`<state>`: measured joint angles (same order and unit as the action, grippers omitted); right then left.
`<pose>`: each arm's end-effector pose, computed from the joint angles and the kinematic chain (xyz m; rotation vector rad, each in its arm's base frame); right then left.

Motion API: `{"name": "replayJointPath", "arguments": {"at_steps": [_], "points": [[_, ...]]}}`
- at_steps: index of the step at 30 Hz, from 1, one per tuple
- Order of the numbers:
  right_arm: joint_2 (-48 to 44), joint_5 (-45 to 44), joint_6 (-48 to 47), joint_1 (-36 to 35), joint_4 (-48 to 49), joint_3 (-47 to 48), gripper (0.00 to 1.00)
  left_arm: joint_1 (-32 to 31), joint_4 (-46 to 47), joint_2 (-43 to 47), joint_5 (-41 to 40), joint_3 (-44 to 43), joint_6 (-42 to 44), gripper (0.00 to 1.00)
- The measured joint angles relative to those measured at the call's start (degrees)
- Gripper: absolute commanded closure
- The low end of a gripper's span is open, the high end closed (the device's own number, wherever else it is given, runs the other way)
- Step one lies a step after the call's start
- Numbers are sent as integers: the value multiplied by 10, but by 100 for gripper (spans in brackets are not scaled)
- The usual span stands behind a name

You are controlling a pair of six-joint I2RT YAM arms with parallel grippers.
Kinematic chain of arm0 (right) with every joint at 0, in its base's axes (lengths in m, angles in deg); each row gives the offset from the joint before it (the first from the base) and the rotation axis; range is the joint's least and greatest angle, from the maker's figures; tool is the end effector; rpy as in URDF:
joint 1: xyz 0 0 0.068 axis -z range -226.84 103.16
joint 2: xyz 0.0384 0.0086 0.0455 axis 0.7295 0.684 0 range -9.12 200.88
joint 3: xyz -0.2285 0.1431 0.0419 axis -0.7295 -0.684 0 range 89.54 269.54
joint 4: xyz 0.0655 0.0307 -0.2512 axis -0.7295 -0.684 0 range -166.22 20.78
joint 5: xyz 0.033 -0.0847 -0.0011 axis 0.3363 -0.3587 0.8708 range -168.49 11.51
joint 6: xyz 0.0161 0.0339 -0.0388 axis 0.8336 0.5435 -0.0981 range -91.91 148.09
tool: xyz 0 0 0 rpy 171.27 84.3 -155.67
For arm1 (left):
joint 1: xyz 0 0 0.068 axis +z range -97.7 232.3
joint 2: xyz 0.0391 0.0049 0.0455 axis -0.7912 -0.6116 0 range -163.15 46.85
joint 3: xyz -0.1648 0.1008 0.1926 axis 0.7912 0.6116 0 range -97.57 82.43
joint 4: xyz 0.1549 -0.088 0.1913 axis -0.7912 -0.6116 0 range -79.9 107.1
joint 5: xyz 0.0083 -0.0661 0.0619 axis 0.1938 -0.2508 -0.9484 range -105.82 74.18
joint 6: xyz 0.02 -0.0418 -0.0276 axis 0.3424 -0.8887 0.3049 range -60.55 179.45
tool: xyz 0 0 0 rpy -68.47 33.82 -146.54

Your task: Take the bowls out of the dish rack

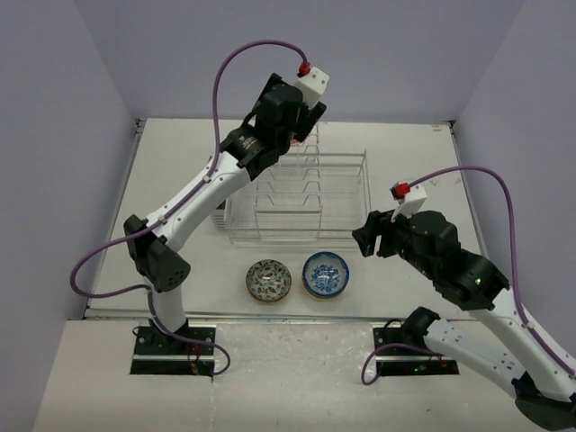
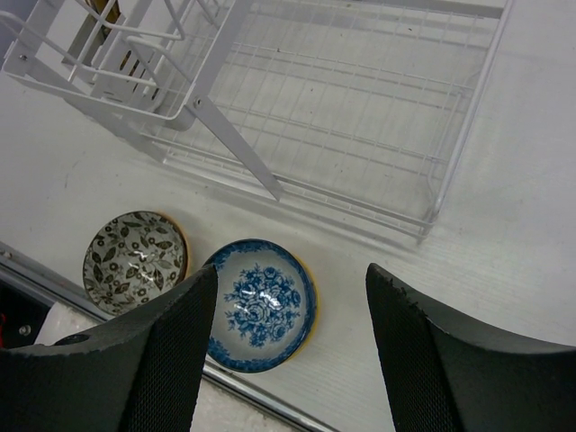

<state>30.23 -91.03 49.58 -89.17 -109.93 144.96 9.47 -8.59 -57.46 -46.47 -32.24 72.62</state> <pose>0.1039 0.0842 0.3610 -0.2252 2.0124 0.4964 0.3178 -0.2698 0.4446 0.5026 1.7305 0.1231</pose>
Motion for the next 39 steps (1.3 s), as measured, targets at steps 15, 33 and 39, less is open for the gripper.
{"name": "replayJointPath", "arguments": {"at_steps": [15, 33, 39], "points": [[16, 0, -2, 0, 0, 1, 32, 50, -12, -82, 37, -54, 42, 42], [23, 0, -2, 0, 0, 2, 32, 62, 14, -80, 47, -29, 57, 76], [23, 0, -2, 0, 0, 2, 32, 65, 19, -72, 46, -14, 68, 92]]}}
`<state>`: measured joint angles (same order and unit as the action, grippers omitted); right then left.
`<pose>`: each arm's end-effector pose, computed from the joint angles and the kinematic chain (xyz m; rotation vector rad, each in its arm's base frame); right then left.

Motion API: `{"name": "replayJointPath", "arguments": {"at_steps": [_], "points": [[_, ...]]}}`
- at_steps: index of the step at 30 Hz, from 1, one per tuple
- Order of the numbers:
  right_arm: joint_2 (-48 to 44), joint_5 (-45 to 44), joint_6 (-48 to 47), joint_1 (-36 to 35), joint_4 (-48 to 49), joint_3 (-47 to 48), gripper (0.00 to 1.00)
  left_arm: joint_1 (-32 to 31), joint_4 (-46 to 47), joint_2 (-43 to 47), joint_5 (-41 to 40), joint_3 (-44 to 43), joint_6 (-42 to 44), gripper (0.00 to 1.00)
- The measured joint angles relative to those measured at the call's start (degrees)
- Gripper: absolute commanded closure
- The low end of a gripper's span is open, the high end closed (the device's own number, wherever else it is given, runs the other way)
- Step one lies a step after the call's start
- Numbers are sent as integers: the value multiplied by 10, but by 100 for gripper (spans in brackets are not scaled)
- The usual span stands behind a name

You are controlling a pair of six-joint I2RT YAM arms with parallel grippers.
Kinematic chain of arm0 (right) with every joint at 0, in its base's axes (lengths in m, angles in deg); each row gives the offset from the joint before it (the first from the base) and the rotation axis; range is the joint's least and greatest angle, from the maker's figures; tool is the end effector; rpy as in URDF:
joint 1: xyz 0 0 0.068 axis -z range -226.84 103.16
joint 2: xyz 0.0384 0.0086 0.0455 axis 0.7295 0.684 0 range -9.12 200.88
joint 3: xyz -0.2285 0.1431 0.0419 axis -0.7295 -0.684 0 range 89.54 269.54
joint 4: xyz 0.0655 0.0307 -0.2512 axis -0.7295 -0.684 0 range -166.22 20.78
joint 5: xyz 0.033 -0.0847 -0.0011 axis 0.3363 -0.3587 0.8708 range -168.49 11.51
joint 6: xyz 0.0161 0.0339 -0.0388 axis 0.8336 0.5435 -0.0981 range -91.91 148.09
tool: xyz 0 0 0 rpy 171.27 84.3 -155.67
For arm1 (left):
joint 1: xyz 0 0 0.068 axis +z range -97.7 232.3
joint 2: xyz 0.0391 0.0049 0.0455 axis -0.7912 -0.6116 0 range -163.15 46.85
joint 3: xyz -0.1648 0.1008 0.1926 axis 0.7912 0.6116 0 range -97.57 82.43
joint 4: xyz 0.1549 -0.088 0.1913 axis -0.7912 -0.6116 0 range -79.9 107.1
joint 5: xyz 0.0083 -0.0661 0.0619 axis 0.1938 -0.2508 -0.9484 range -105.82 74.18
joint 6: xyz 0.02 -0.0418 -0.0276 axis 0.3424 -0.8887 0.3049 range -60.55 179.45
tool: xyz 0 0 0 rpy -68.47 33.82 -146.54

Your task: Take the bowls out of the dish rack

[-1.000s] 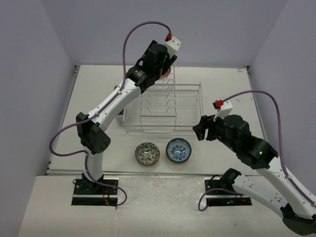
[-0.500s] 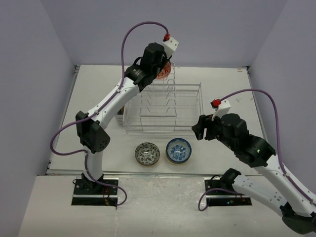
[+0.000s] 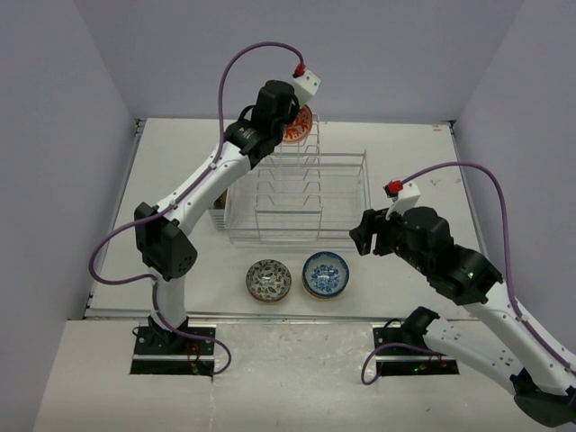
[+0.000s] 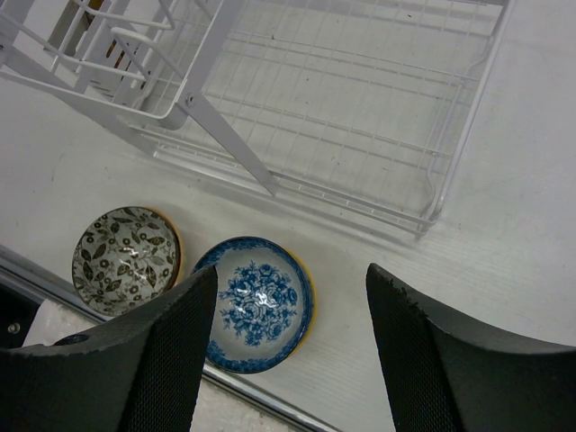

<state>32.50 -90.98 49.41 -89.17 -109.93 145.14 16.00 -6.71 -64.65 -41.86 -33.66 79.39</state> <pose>0.1109 0.0906 0.3573 -0.2383 2.0453 0.4762 0.3770 -0.2575 0.4036 0.6049 1.7778 0.2370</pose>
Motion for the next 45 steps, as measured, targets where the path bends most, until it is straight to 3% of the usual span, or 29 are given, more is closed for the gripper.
{"name": "replayJointPath", "arguments": {"at_steps": [3, 14, 24, 36, 45], "points": [[0, 0, 0, 0, 0, 0, 32, 0, -4, 6, 1, 8, 7, 100], [0, 0, 0, 0, 0, 0, 32, 0, -1, 24, 12, 32, 8, 100], [0, 0, -2, 0, 0, 3, 32, -2, 42, 100, 42, 137, -16, 100], [0, 0, -4, 0, 0, 7, 32, -3, 49, 119, 42, 149, -46, 100], [0, 0, -4, 0, 0, 7, 32, -9, 50, 237, 80, 193, -90, 100]]}}
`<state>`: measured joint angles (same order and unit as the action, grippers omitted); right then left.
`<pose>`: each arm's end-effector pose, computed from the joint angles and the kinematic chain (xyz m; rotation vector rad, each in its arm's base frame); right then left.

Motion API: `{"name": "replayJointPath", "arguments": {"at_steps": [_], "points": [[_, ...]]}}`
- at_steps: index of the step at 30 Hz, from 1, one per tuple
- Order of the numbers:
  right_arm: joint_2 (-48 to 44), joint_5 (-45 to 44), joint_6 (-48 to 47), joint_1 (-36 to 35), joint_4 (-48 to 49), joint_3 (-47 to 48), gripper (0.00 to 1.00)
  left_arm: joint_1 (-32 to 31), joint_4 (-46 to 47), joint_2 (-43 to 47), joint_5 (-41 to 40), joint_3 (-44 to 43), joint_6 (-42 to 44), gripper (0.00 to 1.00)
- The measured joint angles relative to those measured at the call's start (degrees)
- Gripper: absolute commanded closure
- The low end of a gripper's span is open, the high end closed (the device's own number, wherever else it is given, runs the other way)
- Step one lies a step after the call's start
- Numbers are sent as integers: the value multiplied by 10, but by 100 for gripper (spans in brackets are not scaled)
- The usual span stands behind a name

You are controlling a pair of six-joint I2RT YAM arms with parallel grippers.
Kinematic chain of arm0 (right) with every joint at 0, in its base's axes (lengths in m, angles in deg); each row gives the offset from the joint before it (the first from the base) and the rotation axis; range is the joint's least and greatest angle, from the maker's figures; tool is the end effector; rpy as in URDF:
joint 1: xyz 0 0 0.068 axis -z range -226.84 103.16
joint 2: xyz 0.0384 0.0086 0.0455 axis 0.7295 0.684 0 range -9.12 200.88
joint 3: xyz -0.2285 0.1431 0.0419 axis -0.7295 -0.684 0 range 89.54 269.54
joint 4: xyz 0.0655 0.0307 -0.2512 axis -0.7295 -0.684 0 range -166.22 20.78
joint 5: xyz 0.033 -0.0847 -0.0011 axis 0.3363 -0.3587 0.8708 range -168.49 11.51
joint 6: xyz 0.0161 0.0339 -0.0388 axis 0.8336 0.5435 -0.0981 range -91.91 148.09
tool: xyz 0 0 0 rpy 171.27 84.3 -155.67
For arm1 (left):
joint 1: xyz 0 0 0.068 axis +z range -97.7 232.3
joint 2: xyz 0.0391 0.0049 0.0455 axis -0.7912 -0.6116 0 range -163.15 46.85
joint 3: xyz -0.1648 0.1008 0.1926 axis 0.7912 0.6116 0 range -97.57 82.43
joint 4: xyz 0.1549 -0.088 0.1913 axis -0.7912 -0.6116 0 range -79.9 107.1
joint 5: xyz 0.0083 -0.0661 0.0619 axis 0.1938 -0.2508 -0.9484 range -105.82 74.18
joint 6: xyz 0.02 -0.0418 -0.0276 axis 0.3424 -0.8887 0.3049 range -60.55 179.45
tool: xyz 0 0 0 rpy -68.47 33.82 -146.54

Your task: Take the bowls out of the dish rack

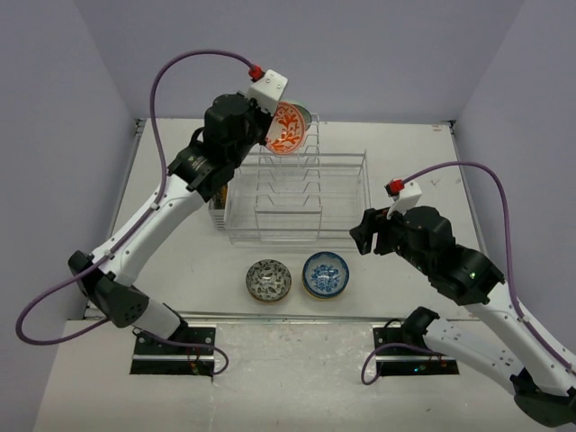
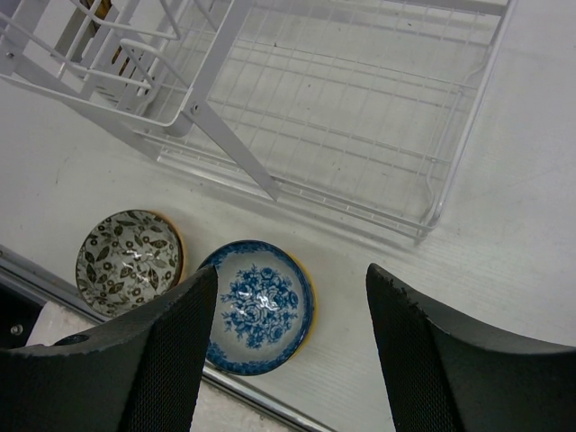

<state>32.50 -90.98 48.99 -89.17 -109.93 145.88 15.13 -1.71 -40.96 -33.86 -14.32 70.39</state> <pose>0.1103 0.0900 0.3614 -0.2423 2.0320 0.4784 0.2847 -0.2020 0.4561 0.4913 1.6639 -0.0621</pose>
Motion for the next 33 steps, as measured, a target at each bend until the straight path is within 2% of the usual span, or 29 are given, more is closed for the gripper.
{"name": "replayJointPath", "arguments": {"at_steps": [6, 13, 20, 33], "points": [[0, 0, 0, 0, 0, 0, 32, 0, 29, 59, 14, 8, -12, 100], [4, 0, 0, 0, 0, 0, 32, 0, 28, 55, 14, 19, -34, 100], [4, 0, 0, 0, 0, 0, 32, 0, -8, 67, 18, 31, -103, 100], [8, 0, 0, 0, 0, 0, 32, 0, -37, 148, 32, 88, -207, 100]]}}
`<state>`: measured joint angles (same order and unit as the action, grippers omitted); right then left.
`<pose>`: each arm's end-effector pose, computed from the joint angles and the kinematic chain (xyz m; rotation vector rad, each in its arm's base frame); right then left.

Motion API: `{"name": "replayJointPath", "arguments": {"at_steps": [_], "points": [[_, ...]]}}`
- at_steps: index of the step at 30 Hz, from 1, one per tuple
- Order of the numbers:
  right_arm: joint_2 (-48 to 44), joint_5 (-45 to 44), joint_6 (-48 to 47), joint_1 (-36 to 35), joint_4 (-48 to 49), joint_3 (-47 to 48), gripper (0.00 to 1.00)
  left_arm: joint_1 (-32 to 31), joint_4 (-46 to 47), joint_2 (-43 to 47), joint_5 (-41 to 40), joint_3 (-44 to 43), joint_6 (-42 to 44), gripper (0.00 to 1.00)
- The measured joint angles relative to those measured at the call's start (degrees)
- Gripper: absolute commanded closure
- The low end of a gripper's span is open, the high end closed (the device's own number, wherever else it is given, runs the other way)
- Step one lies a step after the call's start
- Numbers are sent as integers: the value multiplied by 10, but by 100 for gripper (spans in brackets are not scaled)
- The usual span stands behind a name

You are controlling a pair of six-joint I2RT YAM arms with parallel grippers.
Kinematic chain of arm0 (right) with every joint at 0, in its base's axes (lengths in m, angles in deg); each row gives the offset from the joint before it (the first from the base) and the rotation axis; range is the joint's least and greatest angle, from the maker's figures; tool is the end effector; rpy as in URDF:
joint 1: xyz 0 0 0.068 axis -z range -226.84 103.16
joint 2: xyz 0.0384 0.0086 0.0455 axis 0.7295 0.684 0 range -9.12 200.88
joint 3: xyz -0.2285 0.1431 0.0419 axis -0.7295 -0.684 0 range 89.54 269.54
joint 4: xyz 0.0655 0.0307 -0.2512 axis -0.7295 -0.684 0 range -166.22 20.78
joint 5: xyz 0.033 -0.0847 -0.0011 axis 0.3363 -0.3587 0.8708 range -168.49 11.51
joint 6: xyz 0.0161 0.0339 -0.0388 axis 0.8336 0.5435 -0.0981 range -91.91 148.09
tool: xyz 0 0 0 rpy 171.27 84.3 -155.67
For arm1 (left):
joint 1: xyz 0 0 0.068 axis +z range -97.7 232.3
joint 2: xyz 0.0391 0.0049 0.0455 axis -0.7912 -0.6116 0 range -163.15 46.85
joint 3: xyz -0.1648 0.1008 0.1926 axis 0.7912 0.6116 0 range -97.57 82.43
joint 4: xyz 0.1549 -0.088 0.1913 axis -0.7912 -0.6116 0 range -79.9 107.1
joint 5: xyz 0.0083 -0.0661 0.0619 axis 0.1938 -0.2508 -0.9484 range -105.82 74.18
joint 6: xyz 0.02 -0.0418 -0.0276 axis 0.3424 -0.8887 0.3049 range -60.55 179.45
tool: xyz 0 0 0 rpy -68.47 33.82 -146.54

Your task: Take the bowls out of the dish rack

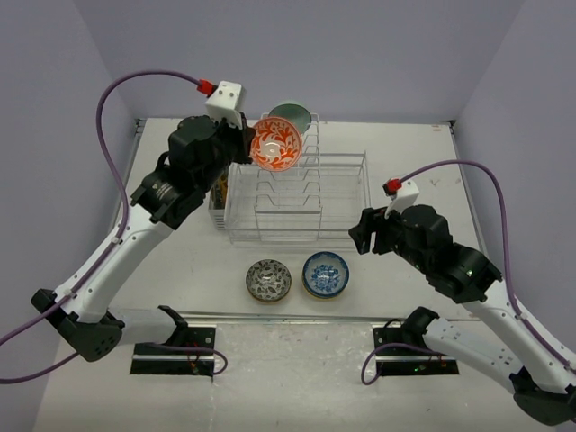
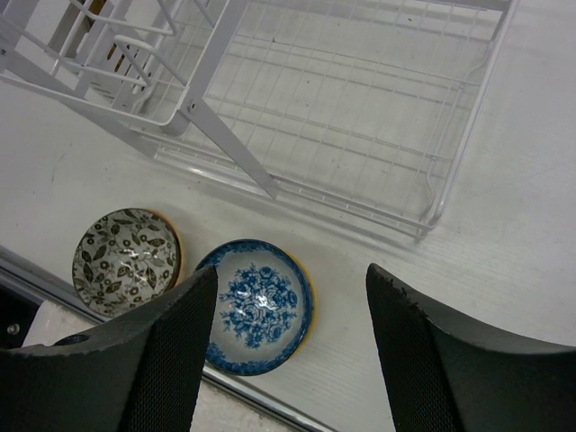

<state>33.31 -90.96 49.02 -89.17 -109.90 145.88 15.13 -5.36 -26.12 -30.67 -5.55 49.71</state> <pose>0.1129 0.0924 0.3597 -0.2456 2.0445 0.4720 0.2218 -0.1566 0.4732 0.2142 1.6984 -0.3906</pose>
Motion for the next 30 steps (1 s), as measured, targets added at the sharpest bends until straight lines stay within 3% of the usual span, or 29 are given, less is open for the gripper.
{"name": "replayJointPath", "arguments": {"at_steps": [11, 30], "points": [[4, 0, 0, 0, 0, 0, 32, 0, -33, 32, 29, 35, -33, 100], [10, 0, 0, 0, 0, 0, 32, 0, -99, 276, 128, 257, -102, 100]]}}
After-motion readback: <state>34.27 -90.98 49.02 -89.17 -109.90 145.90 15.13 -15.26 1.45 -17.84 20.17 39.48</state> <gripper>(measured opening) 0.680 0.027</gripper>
